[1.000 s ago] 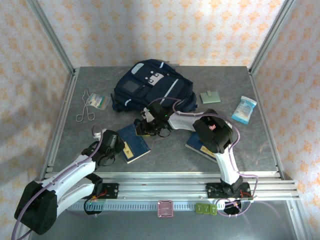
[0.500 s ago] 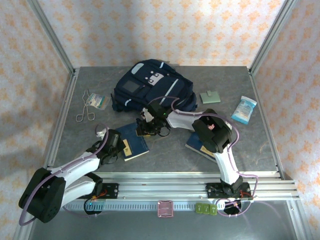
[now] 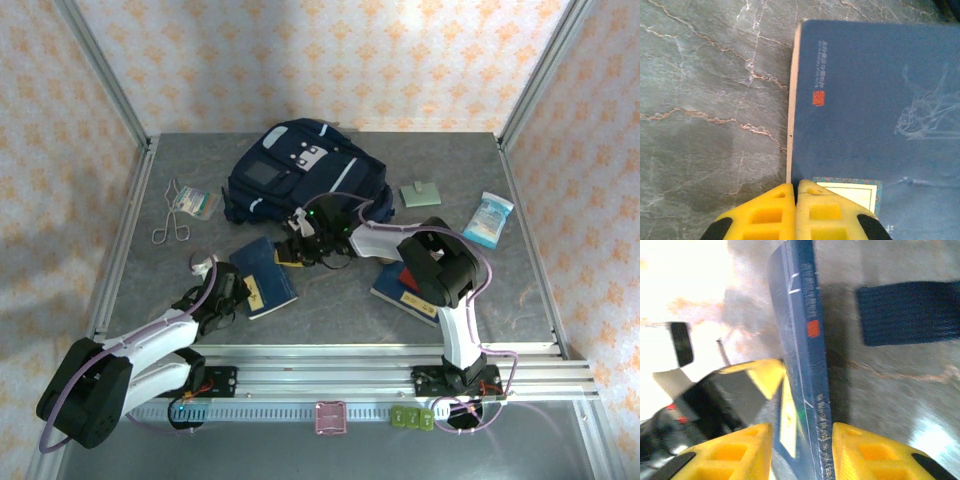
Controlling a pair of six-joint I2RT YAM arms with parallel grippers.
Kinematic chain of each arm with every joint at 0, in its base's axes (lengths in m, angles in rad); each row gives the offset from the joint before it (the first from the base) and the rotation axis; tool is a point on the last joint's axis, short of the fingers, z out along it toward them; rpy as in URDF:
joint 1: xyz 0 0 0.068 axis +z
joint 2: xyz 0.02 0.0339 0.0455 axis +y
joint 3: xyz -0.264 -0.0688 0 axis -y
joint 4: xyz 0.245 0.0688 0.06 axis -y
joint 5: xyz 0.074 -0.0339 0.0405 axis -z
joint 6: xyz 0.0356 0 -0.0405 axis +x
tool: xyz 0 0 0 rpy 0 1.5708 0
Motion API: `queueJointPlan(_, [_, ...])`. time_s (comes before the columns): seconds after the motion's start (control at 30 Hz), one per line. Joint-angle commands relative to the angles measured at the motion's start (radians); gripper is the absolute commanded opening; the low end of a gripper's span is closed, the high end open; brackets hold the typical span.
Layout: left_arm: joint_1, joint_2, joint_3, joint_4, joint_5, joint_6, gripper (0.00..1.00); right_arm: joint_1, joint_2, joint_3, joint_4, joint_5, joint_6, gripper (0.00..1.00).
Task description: Pack the student bag
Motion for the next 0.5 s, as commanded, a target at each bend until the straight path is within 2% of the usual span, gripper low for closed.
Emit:
queueJointPlan(0.0, [-0.014, 0.032, -0.033, 0.014, 0.182, 0.002, 0.0, 0.048, 0.002, 0.005, 0.14, -0.146, 0.049, 0.36])
queueJointPlan(0.17, [-0.015, 0.028, -0.032, 0.034, 0.191, 0.003, 0.0, 0.052, 0.04, 0.031, 0.079, -0.112, 0.018, 0.34])
queueJointPlan(0.27, [-0.015, 0.015, -0.023, 0.022, 0.181, 0.005, 0.02, 0.046, 0.052, 0.08, -0.036, -0.052, -0.033, 0.2])
queueJointPlan(0.33, [-0.015, -0.014, -0.014, 0.006, 0.17, 0.007, 0.13, 0.029, 0.039, 0.077, -0.049, -0.037, -0.033, 0.11])
queueJointPlan(0.4, [-0.015, -0.071, 0.006, -0.028, 0.142, 0.011, 0.33, -0.003, -0.003, 0.056, -0.039, -0.036, -0.029, 0.05])
queueJointPlan(0.47, [-0.013, -0.143, 0.017, -0.03, 0.123, 0.014, 0.43, -0.03, -0.051, 0.042, -0.047, -0.035, -0.035, 0.02])
